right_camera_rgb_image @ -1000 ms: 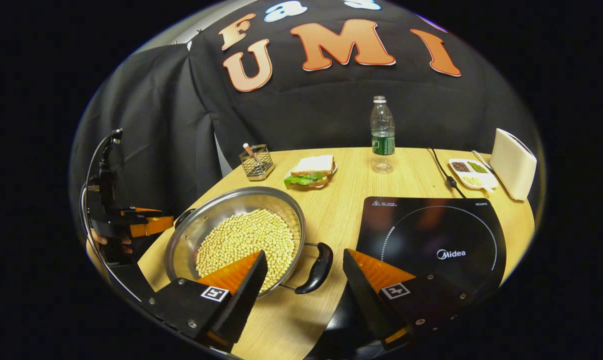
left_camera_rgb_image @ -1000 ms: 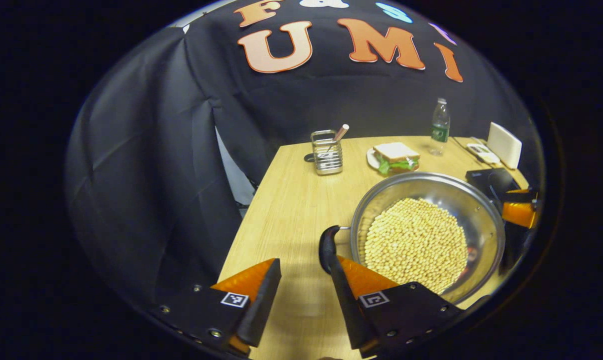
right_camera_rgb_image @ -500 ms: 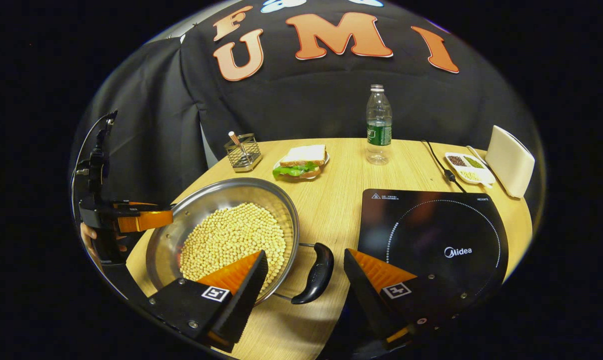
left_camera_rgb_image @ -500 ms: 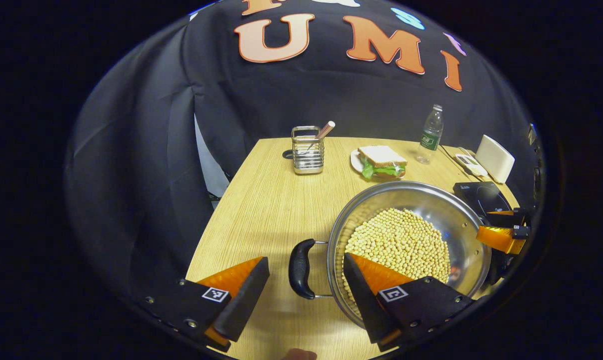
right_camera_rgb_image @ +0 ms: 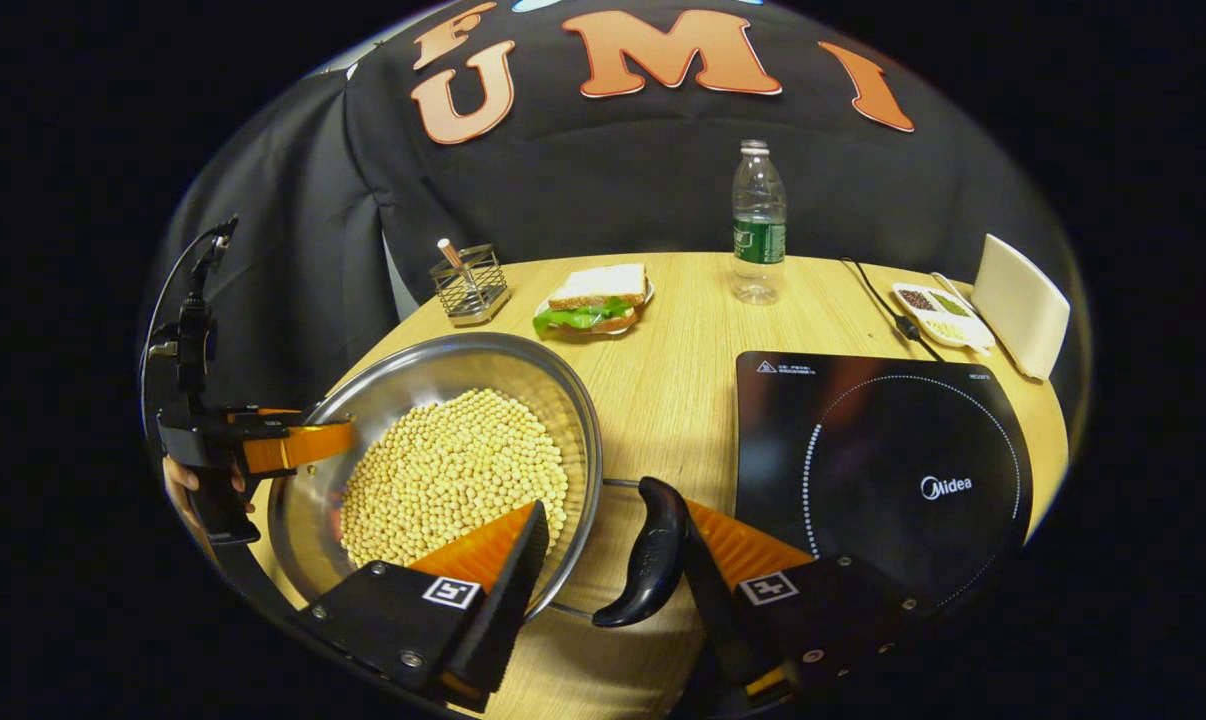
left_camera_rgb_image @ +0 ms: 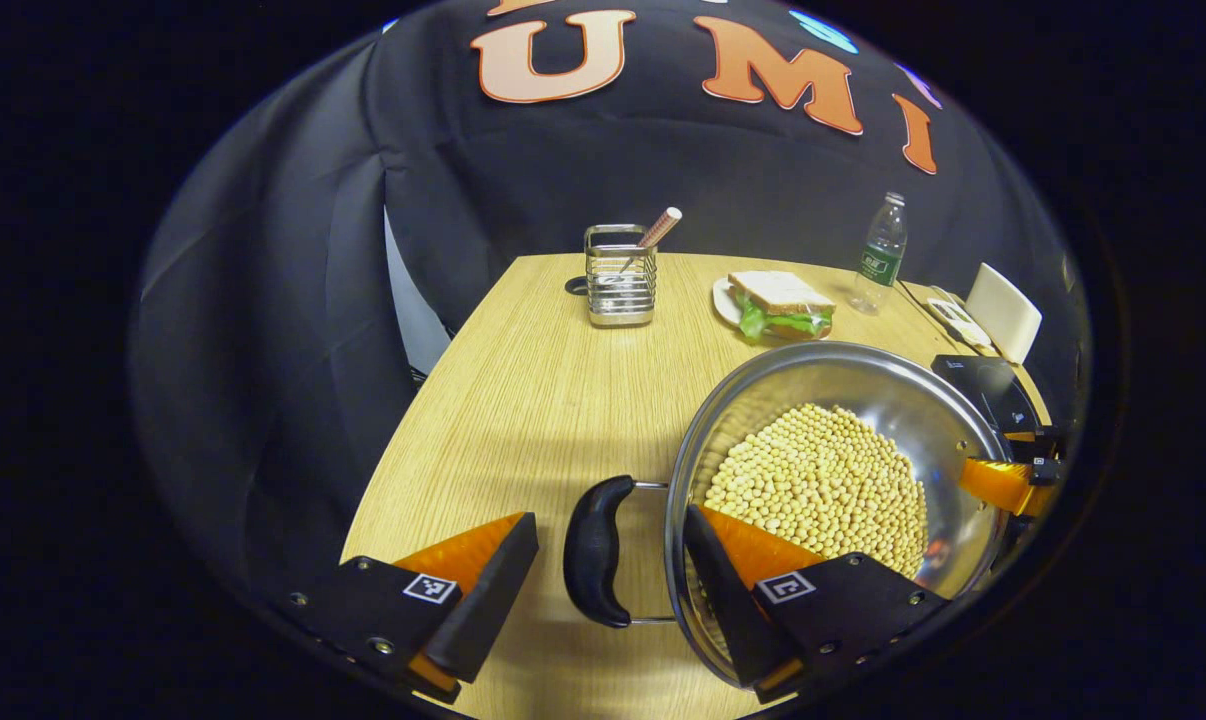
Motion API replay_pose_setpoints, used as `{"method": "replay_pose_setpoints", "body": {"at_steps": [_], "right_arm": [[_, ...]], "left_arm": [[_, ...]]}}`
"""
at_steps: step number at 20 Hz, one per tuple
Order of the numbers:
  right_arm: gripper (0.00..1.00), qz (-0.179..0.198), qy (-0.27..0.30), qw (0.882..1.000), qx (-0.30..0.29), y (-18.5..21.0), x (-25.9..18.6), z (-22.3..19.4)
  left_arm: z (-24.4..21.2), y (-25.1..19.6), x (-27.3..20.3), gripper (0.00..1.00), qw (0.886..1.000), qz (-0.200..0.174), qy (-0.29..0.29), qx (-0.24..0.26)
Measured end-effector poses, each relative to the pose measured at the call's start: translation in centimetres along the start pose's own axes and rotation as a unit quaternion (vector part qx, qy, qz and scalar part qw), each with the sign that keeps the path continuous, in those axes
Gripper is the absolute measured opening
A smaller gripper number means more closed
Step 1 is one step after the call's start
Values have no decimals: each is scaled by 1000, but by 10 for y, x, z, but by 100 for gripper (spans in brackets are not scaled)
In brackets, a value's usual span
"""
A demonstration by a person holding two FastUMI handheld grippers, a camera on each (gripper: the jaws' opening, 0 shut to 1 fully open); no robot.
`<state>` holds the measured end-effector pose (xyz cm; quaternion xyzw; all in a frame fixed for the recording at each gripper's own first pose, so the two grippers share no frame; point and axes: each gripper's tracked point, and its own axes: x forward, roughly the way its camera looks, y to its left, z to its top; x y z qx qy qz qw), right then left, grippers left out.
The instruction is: First push the handle of the pot to place it horizontally, then grasp the pot with both hands and set it on the induction cooktop.
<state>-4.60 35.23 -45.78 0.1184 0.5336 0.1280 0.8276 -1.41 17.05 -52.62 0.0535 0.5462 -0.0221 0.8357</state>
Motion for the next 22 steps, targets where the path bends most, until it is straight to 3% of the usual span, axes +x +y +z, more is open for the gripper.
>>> {"method": "replay_pose_setpoints", "body": {"at_steps": [4, 6, 7, 10, 18, 22], "right_arm": [[73, -7, 4, 1000, 11, -1, 2, -1], [71, -7, 6, 1000, 14, -1, 2, -2], [66, -7, 7, 1000, 16, 0, 2, -2], [65, -6, 5, 1000, 17, -1, 3, -1], [51, -2, 0, 1000, 20, 2, 3, -1], [51, -1, -13, 1000, 17, -1, -10, 6]], "left_arm": [[-7, -8, 7, 90, 1000, -4, 7, -3], [-7, -11, 10, 78, 1000, -6, 3, -8], [-6, -12, 11, 76, 1000, -3, -1, -11], [-4, -12, 9, 71, 1000, 1, -12, -15], [-2, -10, -10, 66, 999, 35, -40, -1], [6, -14, -23, 66, 998, 41, -53, -1]]}}
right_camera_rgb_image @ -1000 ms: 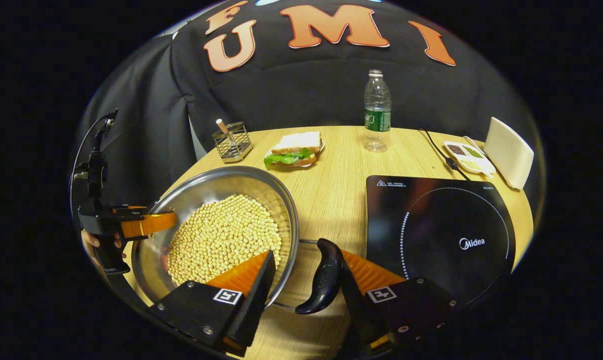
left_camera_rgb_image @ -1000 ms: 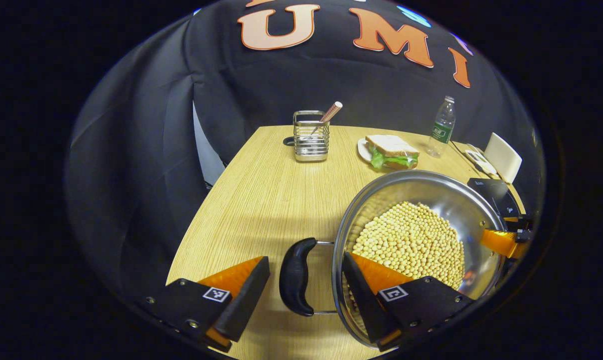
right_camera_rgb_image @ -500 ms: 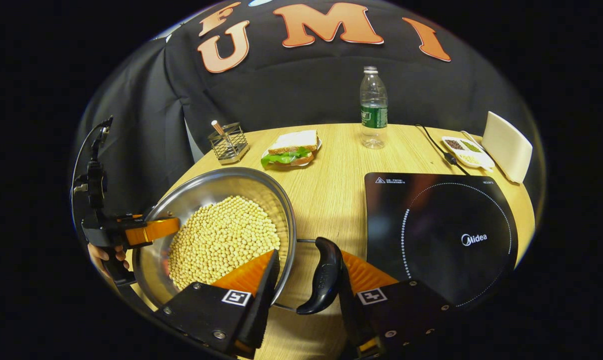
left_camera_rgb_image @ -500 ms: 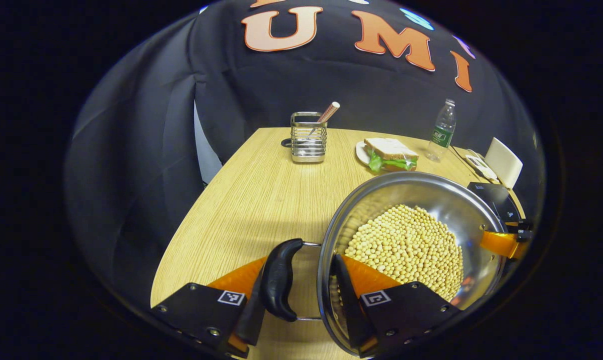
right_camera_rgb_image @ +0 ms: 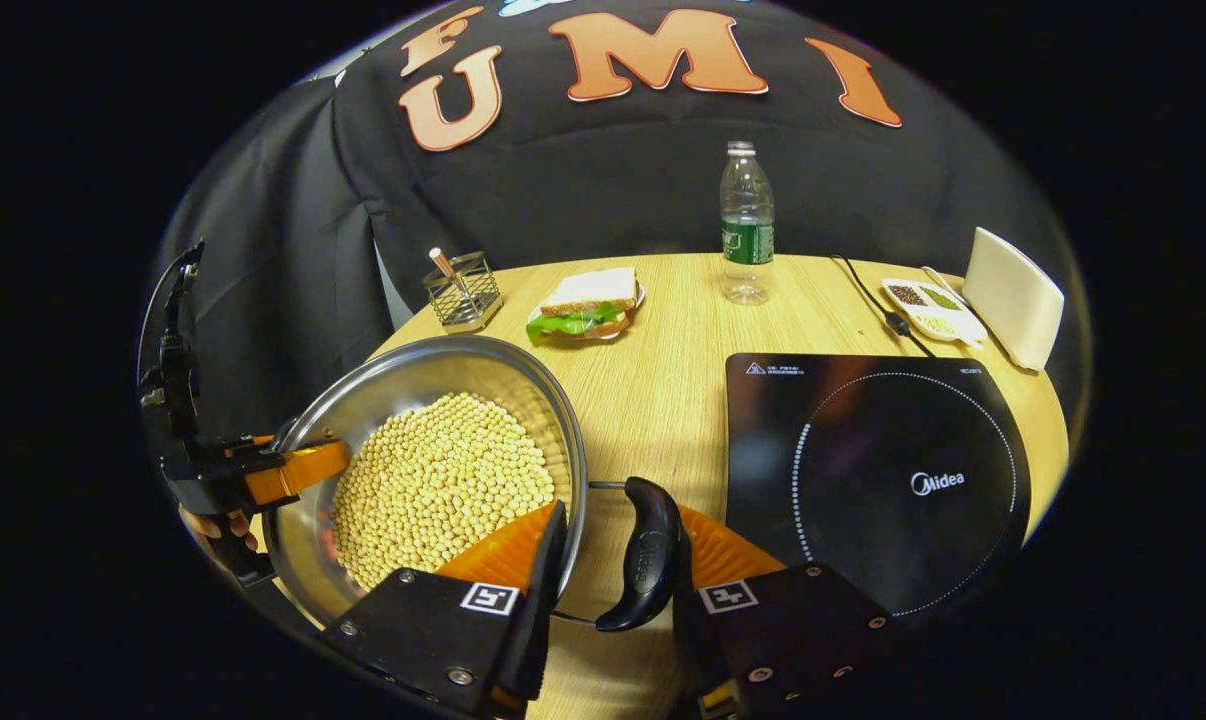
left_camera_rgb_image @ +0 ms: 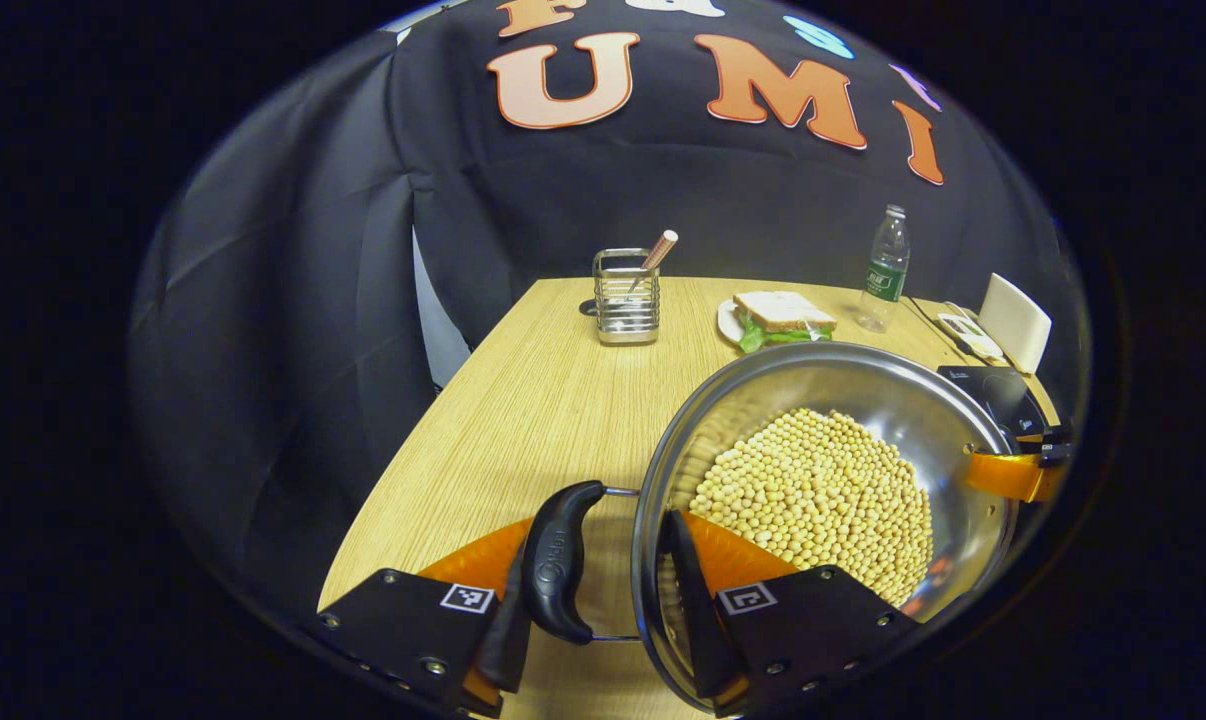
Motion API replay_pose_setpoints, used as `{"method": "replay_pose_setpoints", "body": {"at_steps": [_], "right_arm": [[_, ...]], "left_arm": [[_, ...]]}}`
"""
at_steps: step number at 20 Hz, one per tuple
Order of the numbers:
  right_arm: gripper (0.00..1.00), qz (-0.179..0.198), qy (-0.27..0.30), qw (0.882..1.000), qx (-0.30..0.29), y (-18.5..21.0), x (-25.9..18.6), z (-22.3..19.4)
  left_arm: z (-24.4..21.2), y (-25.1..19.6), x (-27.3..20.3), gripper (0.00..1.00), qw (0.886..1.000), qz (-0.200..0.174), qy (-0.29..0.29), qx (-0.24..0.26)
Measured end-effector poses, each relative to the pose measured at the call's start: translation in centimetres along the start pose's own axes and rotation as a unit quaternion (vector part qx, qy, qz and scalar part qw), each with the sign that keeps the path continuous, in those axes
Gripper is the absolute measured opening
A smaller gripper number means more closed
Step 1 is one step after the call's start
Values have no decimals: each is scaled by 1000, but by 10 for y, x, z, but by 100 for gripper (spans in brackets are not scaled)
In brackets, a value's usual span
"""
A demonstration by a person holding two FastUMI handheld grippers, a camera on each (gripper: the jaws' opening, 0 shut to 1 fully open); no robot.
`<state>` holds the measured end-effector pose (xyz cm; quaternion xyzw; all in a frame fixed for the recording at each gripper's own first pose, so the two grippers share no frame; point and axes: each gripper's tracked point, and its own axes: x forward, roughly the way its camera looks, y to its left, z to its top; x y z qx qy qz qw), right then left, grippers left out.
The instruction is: First push the handle of the pot to place it horizontally, then grasp the pot with both hands and set it on the induction cooktop.
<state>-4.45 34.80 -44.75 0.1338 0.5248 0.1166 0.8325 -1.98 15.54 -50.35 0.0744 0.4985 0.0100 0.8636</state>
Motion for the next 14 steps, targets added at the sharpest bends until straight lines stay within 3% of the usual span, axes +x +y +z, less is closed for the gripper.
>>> {"method": "replay_pose_setpoints", "body": {"at_steps": [4, 5, 11, 12, 14], "right_arm": [[51, 0, -18, 1000, 3, -10, -17, 10], [47, -2, -22, 1000, 6, -15, -22, 12], [51, -14, -49, 999, 18, -45, -50, 27], [46, -16, -53, 998, 20, -50, -54, 28], [51, -20, -58, 998, 24, -62, -62, 30]], "left_arm": [[22, -9, -27, 66, 999, 3, -30, 14], [30, -13, -33, 66, 999, 3, -39, 17], [56, -48, -49, 65, 998, -10, -63, 28], [59, -56, -52, 65, 997, -12, -66, 30], [67, -71, -58, 65, 997, -17, -72, 35]]}}
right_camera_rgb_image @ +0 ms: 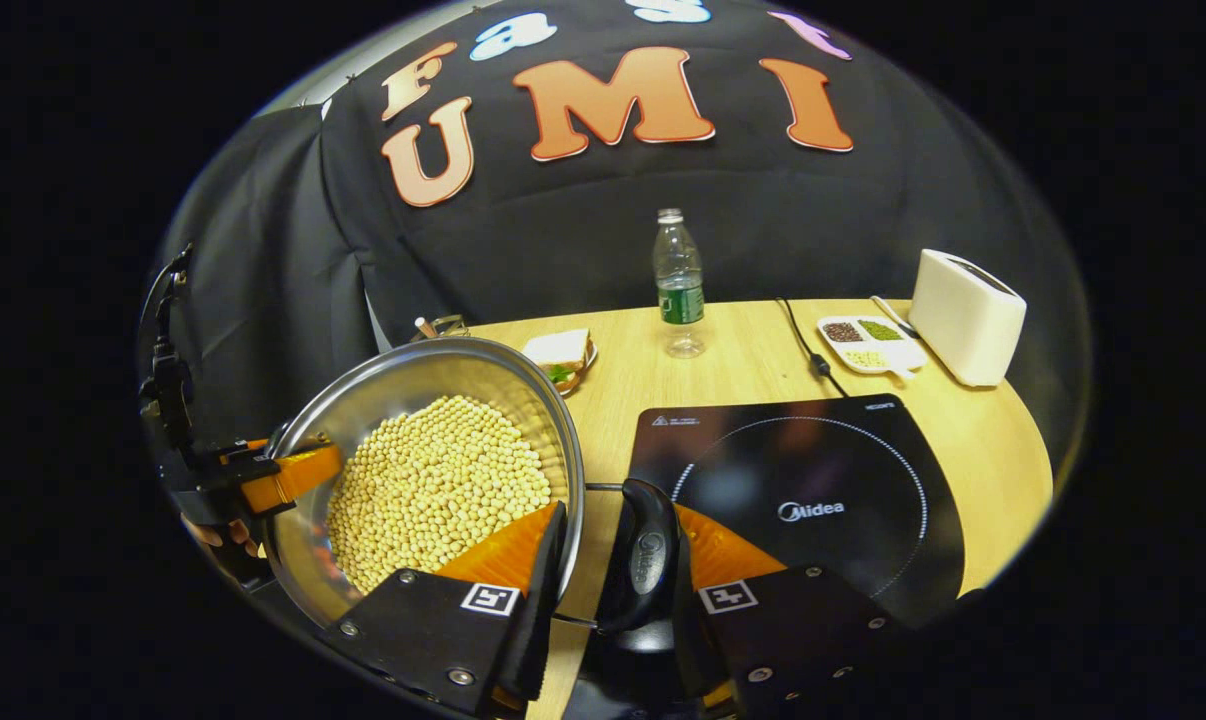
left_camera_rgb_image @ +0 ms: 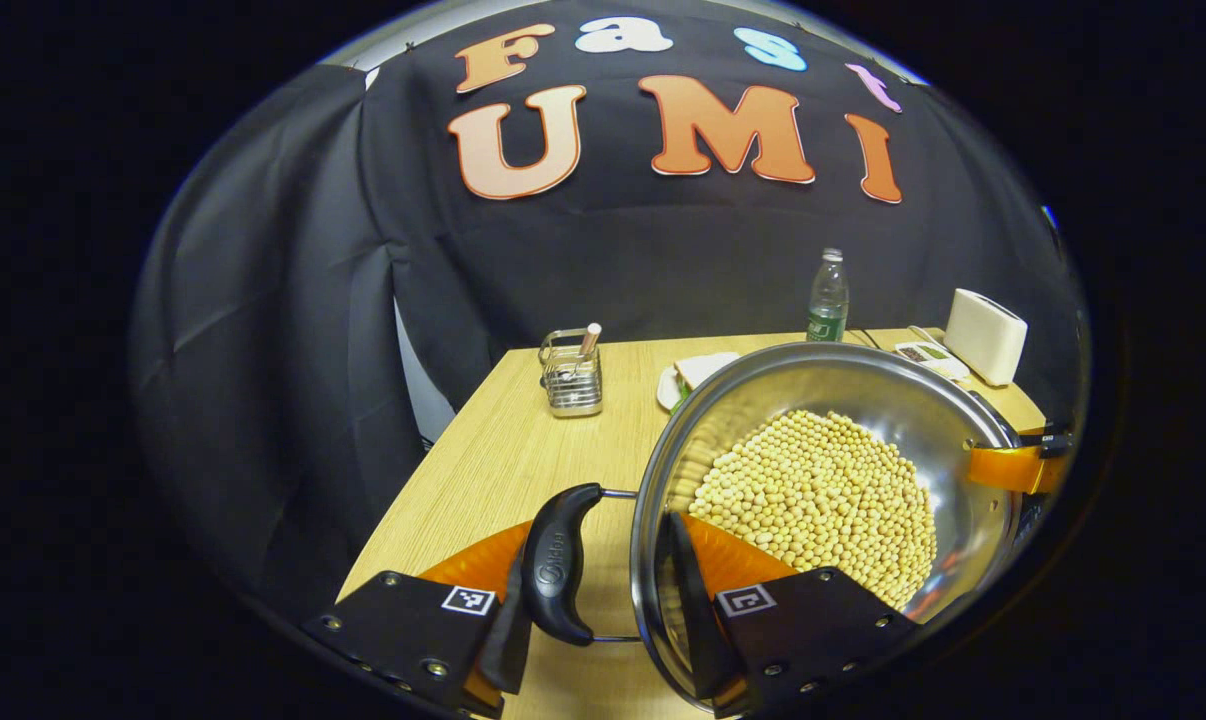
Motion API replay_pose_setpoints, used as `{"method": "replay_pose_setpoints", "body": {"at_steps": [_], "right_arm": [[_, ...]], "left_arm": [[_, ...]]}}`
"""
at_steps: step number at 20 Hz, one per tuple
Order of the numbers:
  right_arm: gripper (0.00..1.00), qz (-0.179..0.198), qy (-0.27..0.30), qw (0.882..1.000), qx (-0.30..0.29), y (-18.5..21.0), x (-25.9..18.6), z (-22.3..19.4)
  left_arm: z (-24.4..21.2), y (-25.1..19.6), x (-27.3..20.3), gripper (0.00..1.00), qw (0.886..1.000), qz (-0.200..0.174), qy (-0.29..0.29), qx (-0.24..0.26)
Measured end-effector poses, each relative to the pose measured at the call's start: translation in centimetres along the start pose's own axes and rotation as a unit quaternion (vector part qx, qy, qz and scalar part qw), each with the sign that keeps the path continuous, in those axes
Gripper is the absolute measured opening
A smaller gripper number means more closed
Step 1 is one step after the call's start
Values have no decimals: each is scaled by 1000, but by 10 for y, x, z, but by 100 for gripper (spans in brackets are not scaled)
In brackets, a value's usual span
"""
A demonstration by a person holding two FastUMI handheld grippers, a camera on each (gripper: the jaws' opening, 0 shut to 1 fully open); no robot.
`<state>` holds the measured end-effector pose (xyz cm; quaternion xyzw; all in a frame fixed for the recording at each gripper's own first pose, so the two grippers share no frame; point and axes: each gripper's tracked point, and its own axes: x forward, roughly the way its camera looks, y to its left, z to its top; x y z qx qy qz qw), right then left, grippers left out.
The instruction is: First push the handle of the pot to place it horizontally, then grasp the pot with both hands and set it on the induction cooktop.
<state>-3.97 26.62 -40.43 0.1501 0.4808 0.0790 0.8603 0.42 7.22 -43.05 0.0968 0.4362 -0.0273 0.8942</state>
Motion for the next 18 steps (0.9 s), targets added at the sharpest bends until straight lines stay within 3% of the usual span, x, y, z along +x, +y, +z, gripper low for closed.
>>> {"method": "replay_pose_setpoints", "body": {"at_steps": [18], "right_arm": [[51, -80, -30, 994, 61, -143, -47, 11]], "left_arm": [[43, -155, 6, 65, 996, -73, -33, 40]]}}
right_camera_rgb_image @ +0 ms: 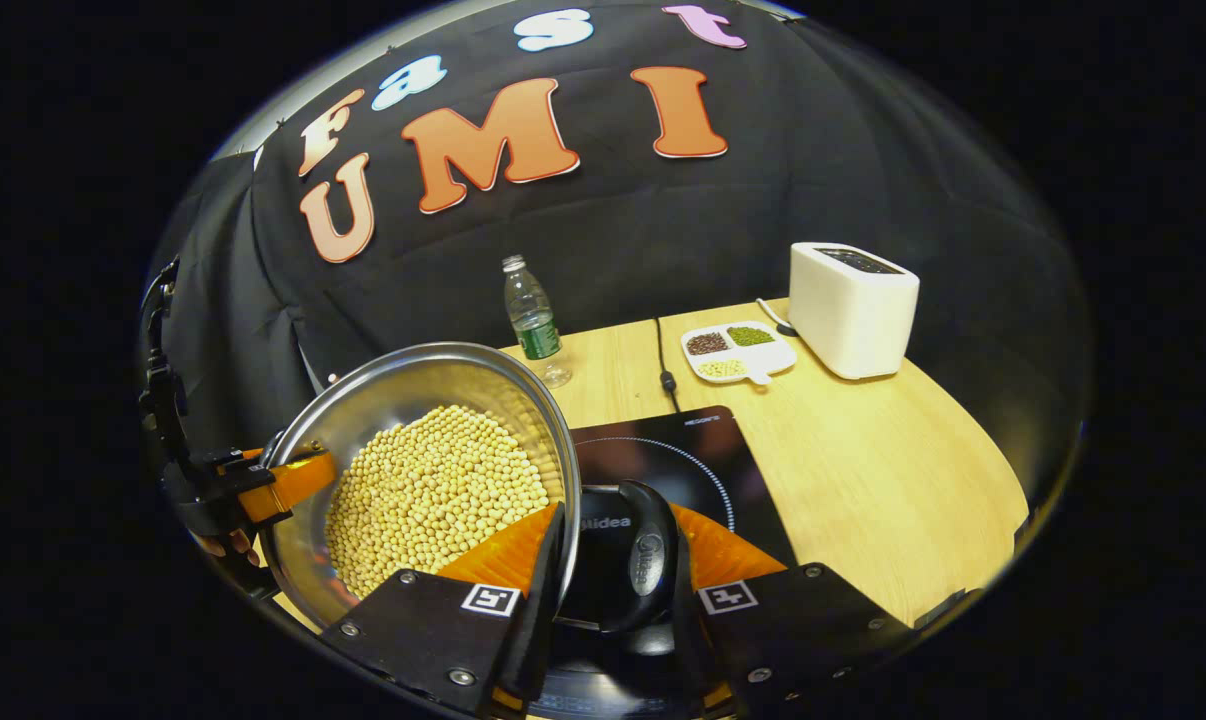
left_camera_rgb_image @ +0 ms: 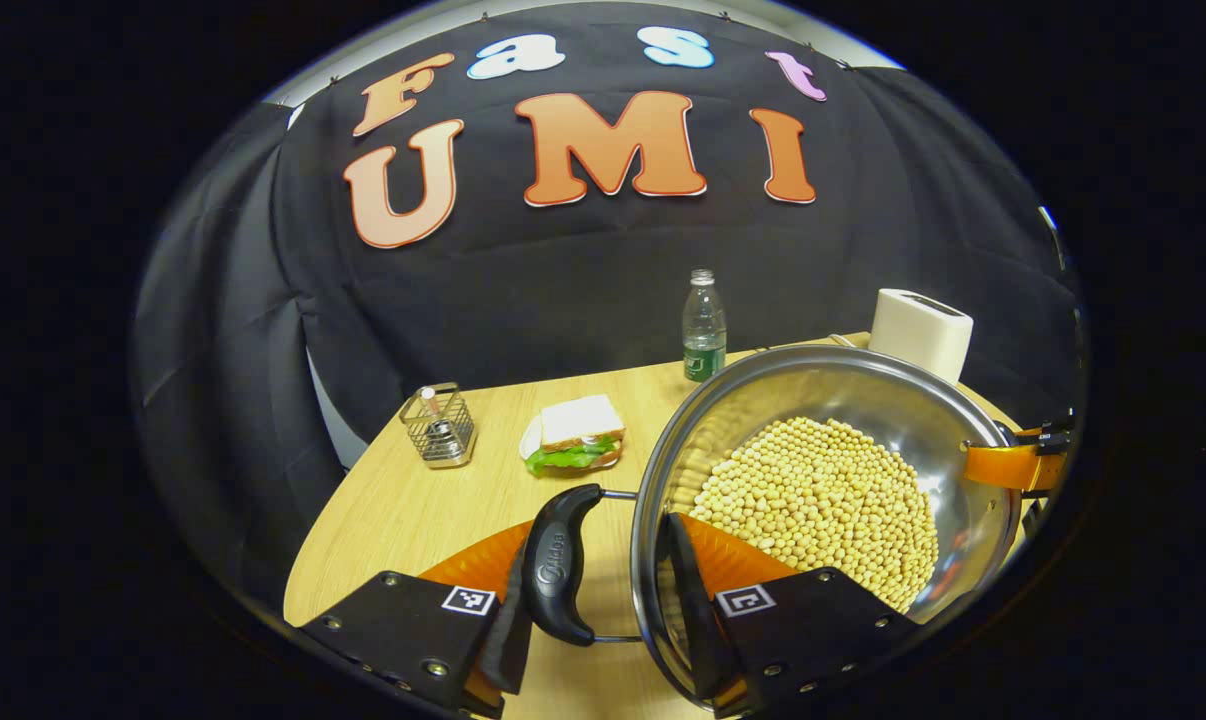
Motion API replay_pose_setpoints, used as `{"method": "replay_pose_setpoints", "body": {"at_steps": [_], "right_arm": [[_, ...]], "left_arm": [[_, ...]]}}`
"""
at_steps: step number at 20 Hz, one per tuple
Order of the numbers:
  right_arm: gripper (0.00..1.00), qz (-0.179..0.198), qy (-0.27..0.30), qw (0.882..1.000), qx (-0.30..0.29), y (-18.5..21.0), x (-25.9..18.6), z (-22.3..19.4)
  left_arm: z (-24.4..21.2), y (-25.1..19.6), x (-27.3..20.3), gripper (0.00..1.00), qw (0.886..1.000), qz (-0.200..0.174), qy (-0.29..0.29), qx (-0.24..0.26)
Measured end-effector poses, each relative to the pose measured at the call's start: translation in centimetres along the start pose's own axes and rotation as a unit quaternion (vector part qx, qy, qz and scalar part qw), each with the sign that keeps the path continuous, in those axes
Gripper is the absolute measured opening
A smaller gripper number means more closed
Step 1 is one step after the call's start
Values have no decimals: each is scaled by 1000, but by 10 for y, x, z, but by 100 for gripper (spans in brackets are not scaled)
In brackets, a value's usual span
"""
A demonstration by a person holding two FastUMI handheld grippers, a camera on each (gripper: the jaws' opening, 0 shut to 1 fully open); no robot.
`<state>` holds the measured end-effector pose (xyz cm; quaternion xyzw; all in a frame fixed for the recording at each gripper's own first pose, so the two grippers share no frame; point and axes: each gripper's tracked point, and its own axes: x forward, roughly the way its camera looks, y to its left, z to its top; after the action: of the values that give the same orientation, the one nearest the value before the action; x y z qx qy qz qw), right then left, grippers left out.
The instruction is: First push the handle of the pot to place it horizontally, then grasp the pot with both hands and set it on the induction cooktop.
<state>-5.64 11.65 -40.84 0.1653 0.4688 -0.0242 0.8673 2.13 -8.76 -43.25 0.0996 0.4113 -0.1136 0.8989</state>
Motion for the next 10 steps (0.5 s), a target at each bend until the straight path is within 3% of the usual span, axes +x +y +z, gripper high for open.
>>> {"method": "replay_pose_setpoints", "body": {"at_steps": [10], "right_arm": [[51, -36, 3, 999, 17, -57, 6, 1]], "left_arm": [[4, -62, 30, 65, 1000, -31, 1, 5]]}}
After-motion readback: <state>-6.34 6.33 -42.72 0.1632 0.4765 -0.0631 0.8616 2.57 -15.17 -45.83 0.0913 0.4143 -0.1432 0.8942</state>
